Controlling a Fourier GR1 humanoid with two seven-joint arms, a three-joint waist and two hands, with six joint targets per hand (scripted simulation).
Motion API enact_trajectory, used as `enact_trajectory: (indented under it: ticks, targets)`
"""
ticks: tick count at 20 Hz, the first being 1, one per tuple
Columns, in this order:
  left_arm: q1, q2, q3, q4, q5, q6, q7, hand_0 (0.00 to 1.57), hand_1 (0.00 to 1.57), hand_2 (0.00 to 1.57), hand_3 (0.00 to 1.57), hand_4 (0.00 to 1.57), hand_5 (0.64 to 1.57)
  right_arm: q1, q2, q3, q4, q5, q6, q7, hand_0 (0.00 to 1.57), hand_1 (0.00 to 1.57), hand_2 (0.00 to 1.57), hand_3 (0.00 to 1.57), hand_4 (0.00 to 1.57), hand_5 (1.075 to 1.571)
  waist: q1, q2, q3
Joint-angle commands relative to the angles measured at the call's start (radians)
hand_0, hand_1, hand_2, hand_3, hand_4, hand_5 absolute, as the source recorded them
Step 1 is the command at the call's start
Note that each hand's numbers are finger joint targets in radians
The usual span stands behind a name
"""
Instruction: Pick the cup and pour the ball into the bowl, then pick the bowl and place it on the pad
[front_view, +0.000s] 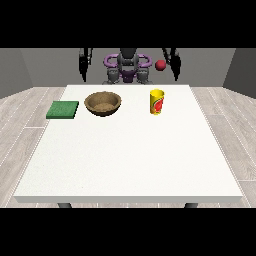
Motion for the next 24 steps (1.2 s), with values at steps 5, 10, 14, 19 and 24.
enact_trajectory:
  ticks: [5,10,14,19,24]
  targets:
    - [-0.019,0.044,0.006,-0.1,0.009,-0.015,0.088,0.0,0.0,0.0,0.0,0.0,1.524,-0.005,-0.043,-0.021,-0.094,-0.01,0.0,0.092,0.0,0.0,0.0,0.0,0.0,1.568,-0.014,-0.261,0.0038]
    - [0.114,-0.085,-0.109,-0.247,0.215,-0.073,0.095,0.0,0.0,0.0,0.0,0.0,1.536,0.062,0.029,-0.113,-0.045,-0.099,-0.041,-0.022,0.0,0.0,0.0,0.0,0.0,1.566,0.062,-0.293,0.006]
    - [0.231,-0.07,-0.172,-0.384,0.167,-0.036,0.066,0.0,0.0,0.0,0.0,0.0,1.507,0.072,0.012,-0.128,-0.12,-0.116,-0.025,0.003,0.0,0.0,0.0,0.0,0.0,1.566,0.041,-0.227,0.0055]
    - [0.069,-0.061,-0.117,-0.242,0.067,-0.006,-0.075,0.0,0.0,0.0,0.0,0.0,1.437,0.001,0.034,-0.086,-0.05,-0.085,0.012,-0.124,0.0,0.0,0.0,0.0,0.0,1.564,-0.005,-0.055,0.0056]
    - [-0.091,0.012,-0.014,-0.144,0.075,-0.047,-0.163,0.0,0.0,0.0,0.0,0.0,1.335,-0.147,0.002,-0.147,0.032,-0.126,0.039,-0.183,0.0,0.0,0.0,0.0,0.0,1.566,-0.008,0.133,0.0057]
